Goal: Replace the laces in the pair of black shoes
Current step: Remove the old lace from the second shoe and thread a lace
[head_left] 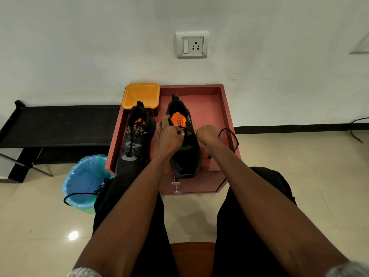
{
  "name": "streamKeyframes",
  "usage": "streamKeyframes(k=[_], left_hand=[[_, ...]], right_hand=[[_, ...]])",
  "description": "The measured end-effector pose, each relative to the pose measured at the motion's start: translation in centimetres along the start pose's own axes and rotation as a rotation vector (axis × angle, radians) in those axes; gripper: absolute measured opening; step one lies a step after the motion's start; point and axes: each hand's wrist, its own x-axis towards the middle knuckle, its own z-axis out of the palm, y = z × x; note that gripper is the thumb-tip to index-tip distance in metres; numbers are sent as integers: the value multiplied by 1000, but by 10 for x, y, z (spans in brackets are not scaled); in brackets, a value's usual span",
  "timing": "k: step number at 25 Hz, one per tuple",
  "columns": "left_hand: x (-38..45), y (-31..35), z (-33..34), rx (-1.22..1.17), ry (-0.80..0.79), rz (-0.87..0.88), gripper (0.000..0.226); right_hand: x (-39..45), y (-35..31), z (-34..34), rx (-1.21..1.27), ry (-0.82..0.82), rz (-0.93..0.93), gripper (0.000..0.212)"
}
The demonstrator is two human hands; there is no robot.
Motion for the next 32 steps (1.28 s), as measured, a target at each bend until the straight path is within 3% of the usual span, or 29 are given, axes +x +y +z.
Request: streamKeyframes(k=[3,8,10,13,15,19,21,22,24,25,28,32], left_hand=[[-5,2,-2,-87,-31,-62,15],[-26,32,-12,-283,-111,-117,23],[-23,31,-9,-270,-71,-107,26],[-2,-2,15,-346,107,-183,48],[6,-7,24,-424,145,-245,46],[23,-21,42,-621,24,-363,61],[27,-28,51,-633,-28,-399,57],[39,-43,64,-640,-64,-400,72],[37,-40,53,-614,-74,-356,99],[42,-46,52,-593,-96,-346,96],[11,-13,-1,-426,-205,-205,47],[4,-19,-27,-158,-377,-32,95]], right_hand=[[-7,-3,5,-138,77,-38,10],[-11,0,6,-191,41,-105,17],[-13,0,6,-222,46,-108,18],[-17,0,8,-245,36,-119,19],[-19,0,7,-271,34,-136,21],[-22,0,7,-298,26,-159,23],[-23,1,7,-301,21,-171,24],[-23,1,7,-307,17,-177,25],[-24,2,5,-336,10,-195,24],[-25,2,3,-363,8,-216,20],[-27,-3,-2,-416,71,-342,8],[-29,-3,1,-492,60,-417,18]])
